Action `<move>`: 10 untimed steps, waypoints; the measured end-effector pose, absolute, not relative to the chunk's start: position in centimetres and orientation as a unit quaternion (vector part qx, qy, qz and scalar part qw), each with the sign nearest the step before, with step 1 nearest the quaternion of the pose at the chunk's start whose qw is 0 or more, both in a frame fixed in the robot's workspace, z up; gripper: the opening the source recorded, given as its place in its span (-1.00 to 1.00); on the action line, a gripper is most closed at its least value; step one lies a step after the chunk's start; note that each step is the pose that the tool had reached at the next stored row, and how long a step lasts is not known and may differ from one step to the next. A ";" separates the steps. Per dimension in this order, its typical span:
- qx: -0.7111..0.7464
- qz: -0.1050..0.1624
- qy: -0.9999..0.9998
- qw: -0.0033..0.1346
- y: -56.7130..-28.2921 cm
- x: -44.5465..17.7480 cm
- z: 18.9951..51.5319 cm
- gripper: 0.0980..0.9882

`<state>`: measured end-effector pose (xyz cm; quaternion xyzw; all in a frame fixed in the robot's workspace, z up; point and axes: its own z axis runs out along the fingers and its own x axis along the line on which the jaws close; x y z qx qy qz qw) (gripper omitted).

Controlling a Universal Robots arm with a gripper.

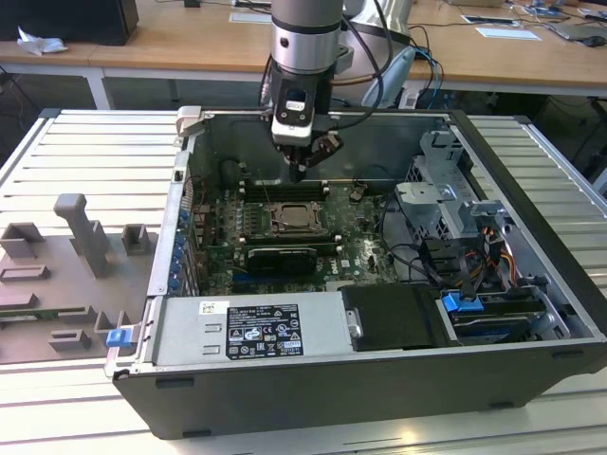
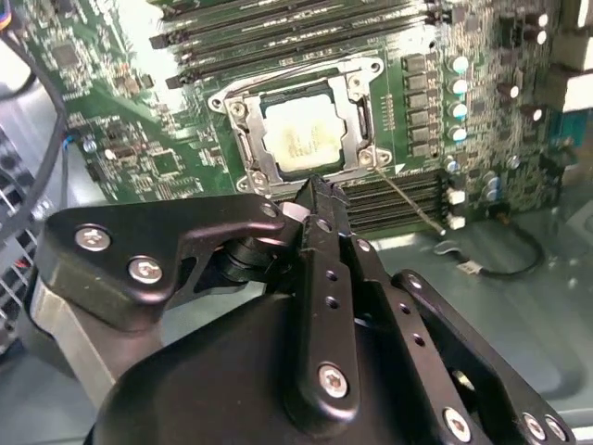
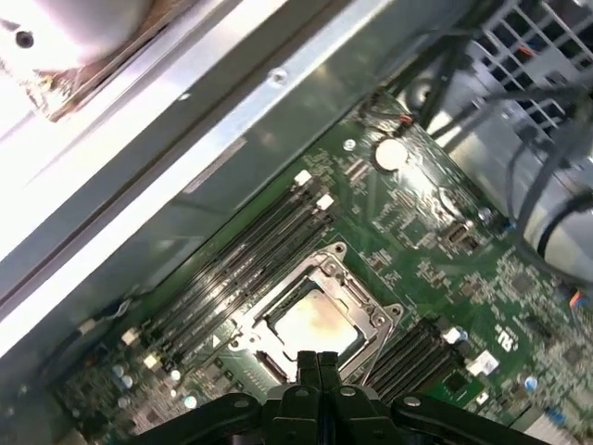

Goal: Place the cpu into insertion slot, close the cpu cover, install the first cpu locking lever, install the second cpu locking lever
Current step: 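Install the first cpu locking lever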

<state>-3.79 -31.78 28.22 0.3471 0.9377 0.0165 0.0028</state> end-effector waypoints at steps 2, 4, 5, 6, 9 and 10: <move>0.319 0.017 0.948 0.002 -31.8 -3.8 28.2 -0.98; 0.284 0.017 0.959 0.002 -31.8 -3.8 28.2 -0.98; 0.269 0.017 0.963 0.001 -31.8 -3.8 28.2 -0.98; 0.251 0.017 0.968 0.001 -31.8 -3.8 28.2 -0.98; 0.221 0.017 0.975 0.001 -31.8 -3.8 28.1 -0.98; 0.212 0.017 0.977 0.000 -31.8 -3.8 28.1 -0.98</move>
